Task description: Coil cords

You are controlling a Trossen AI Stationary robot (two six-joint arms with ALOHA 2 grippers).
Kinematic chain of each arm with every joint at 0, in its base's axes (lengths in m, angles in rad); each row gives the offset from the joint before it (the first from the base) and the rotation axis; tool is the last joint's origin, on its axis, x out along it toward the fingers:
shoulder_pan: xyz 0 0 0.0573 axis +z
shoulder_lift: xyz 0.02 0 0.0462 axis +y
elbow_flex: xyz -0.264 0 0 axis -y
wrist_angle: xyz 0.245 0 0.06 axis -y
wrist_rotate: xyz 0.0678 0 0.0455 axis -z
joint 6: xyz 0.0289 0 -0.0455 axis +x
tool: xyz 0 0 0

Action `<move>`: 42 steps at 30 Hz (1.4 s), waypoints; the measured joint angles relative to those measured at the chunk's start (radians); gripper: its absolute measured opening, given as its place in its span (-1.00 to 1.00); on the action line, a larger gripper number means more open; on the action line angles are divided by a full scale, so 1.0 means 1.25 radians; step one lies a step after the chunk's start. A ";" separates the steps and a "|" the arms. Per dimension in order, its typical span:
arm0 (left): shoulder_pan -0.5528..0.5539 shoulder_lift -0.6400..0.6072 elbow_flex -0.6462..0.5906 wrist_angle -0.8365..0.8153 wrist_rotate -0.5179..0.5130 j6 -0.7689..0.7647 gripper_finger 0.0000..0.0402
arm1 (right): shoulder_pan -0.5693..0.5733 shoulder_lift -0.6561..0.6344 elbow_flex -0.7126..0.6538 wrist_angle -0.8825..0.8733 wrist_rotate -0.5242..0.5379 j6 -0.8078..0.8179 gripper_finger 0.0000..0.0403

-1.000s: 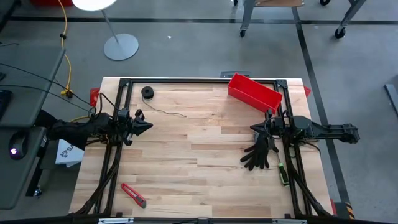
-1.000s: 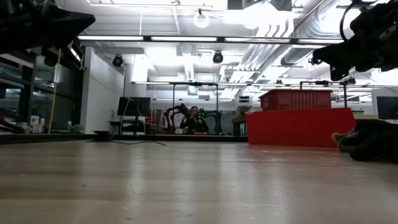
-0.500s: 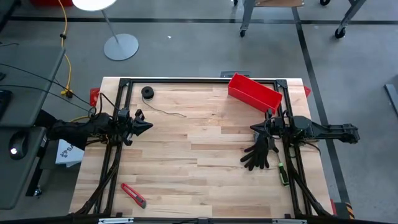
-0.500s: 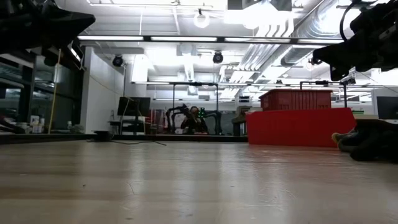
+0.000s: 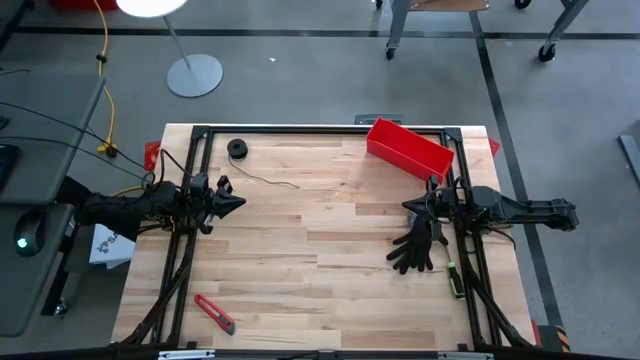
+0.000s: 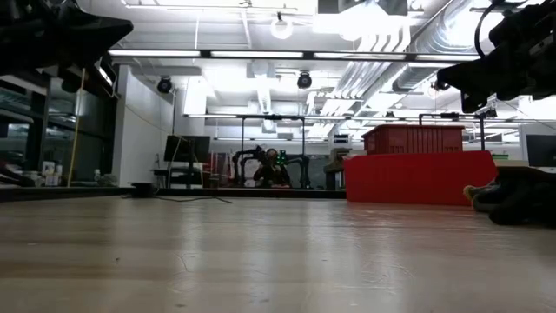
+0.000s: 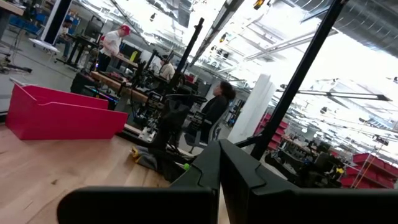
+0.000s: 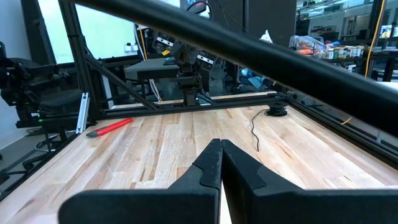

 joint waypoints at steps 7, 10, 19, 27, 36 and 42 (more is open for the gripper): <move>0.000 0.000 0.000 0.000 0.000 0.000 -1.00 | 0.000 0.000 0.000 0.000 0.000 0.000 -1.00; 0.000 0.000 0.000 0.000 0.000 0.000 -1.00 | 0.000 0.000 0.000 0.000 0.000 0.000 -1.00; 0.000 0.000 0.000 0.000 0.000 0.000 -1.00 | 0.000 0.000 0.000 0.000 0.000 0.000 -1.00; 0.000 0.000 0.000 0.000 0.000 0.000 -1.00 | 0.000 0.000 0.000 0.000 0.000 0.000 -1.00; 0.000 0.000 0.000 0.000 0.000 0.000 -1.00 | 0.000 0.000 0.000 0.000 0.000 0.000 -1.00; 0.000 0.000 0.000 0.000 0.000 0.000 -1.00 | 0.000 0.000 0.000 0.003 0.000 -0.022 -1.00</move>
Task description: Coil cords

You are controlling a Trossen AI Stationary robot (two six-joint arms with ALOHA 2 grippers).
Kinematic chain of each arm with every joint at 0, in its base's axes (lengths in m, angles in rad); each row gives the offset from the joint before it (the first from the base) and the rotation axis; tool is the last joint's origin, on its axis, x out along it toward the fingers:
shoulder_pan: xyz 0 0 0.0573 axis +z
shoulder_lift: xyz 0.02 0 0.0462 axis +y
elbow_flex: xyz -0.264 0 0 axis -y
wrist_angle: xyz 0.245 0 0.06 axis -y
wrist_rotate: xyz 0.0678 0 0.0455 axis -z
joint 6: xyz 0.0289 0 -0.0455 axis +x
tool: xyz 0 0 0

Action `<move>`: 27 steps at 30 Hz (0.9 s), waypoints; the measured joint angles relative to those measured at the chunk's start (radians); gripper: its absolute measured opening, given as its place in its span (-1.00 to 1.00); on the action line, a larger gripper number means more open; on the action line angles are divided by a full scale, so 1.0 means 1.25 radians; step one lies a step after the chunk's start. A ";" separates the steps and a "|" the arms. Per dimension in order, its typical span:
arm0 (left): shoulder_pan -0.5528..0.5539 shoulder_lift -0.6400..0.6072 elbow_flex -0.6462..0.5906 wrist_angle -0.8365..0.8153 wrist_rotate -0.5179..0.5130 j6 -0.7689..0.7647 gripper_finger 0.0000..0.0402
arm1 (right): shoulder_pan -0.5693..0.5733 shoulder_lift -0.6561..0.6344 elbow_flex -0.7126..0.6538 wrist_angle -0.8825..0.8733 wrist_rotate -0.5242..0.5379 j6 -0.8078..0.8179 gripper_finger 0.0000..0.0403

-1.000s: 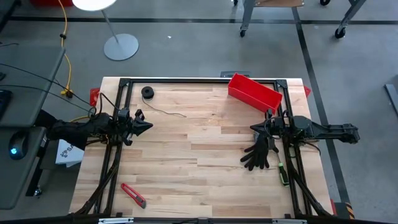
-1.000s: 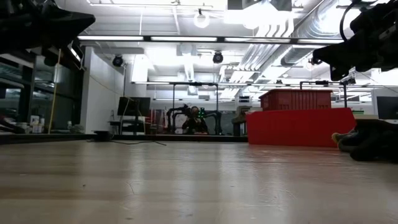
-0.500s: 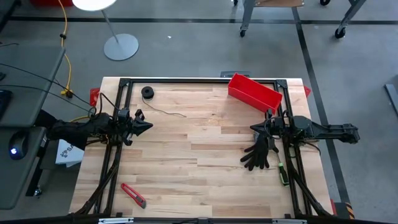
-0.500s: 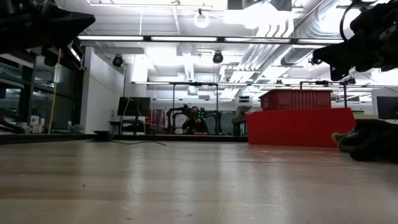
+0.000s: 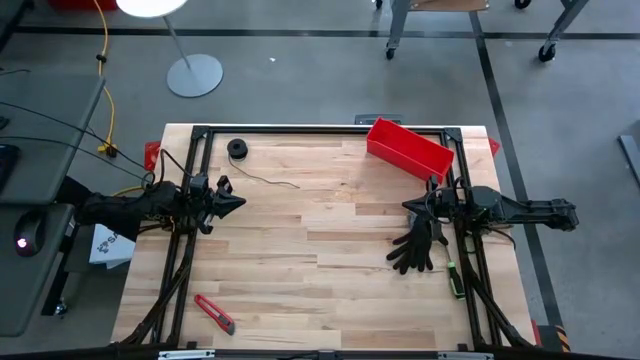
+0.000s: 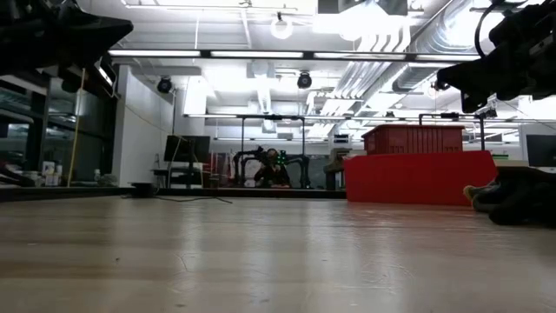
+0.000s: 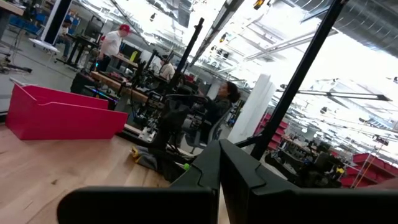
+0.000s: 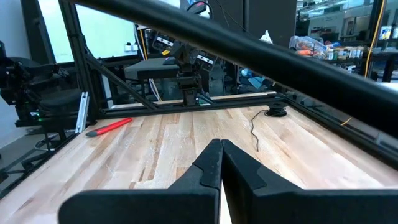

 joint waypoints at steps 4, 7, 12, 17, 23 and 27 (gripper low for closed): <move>0.000 0.000 0.000 0.000 0.000 0.000 -1.00 | 0.000 0.003 0.000 0.227 0.069 0.117 -1.00; 0.000 0.000 0.000 0.000 0.000 0.000 -1.00 | -0.005 0.008 0.000 0.494 0.292 0.318 -1.00; 0.000 0.000 0.000 0.000 0.000 0.000 -1.00 | -0.026 0.063 0.060 0.593 0.410 0.567 -1.00; 0.000 0.000 0.000 -0.001 0.000 0.000 -1.00 | -0.038 0.271 0.263 0.430 0.223 0.561 -1.00; 0.000 0.000 0.000 -0.003 0.000 0.000 -1.00 | -0.041 0.554 0.508 0.112 0.241 0.299 -1.00; 0.000 0.000 0.000 -0.006 0.000 0.000 -1.00 | -0.058 0.695 0.666 -0.192 0.347 0.371 -1.00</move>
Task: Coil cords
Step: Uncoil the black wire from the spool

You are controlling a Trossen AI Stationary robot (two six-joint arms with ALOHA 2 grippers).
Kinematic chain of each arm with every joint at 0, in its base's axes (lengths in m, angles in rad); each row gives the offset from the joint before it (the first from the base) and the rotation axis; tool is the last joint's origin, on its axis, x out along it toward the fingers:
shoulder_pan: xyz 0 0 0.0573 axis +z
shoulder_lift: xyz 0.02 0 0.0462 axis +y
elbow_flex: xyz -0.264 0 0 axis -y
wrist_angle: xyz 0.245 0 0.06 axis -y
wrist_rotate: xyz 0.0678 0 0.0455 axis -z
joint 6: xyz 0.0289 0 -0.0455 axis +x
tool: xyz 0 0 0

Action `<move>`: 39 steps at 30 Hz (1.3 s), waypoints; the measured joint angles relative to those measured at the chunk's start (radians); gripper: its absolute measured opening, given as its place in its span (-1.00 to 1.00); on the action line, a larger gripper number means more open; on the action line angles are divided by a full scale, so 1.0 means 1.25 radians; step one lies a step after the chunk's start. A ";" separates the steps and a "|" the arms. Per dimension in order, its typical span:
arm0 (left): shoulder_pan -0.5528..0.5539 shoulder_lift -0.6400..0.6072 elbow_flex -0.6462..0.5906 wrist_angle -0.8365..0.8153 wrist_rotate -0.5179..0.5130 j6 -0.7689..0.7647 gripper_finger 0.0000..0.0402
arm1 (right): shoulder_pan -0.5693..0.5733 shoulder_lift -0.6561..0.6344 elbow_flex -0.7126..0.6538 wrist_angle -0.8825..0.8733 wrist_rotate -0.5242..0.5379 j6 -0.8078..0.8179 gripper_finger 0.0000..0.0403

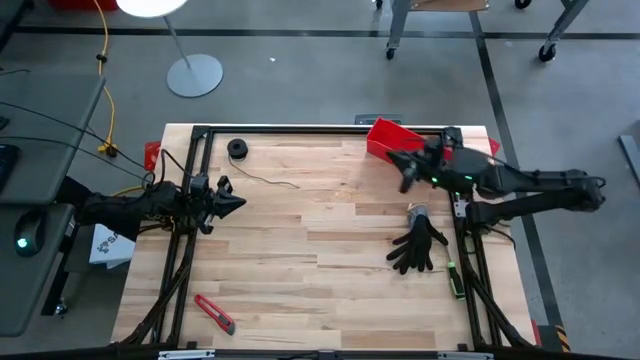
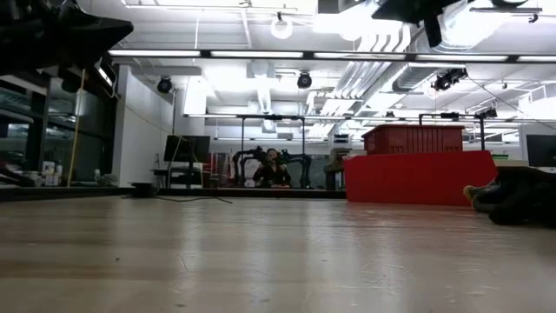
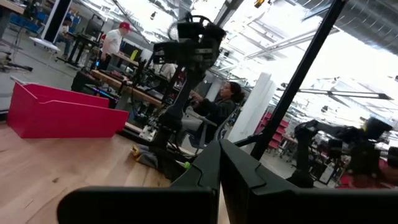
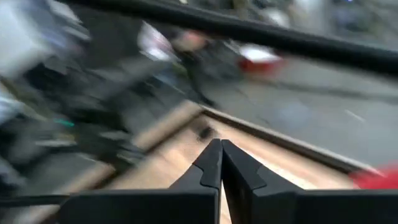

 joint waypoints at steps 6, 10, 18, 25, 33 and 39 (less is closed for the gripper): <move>0.000 0.000 0.000 -0.003 0.000 0.000 -1.00 | -0.070 0.169 0.250 -0.425 -0.035 0.057 -0.92; 0.000 0.000 0.000 -0.008 0.000 0.000 -1.00 | -0.116 0.264 0.359 -0.530 -0.058 0.041 -0.70; 0.000 0.000 0.000 -0.012 0.000 0.000 -1.00 | -0.155 0.375 0.438 -0.692 -0.127 0.002 -0.18; 0.000 0.005 0.000 0.079 -0.067 0.019 -1.00 | -0.154 0.372 0.438 -0.687 -0.163 -0.016 -0.13; 0.000 0.148 0.123 0.307 -0.275 0.089 -1.00 | -0.155 0.322 0.439 -0.666 -0.170 -0.035 -0.13; 0.013 0.446 0.438 0.006 -0.290 0.202 -1.00 | -0.162 0.317 0.439 -0.610 -0.166 -0.071 -0.13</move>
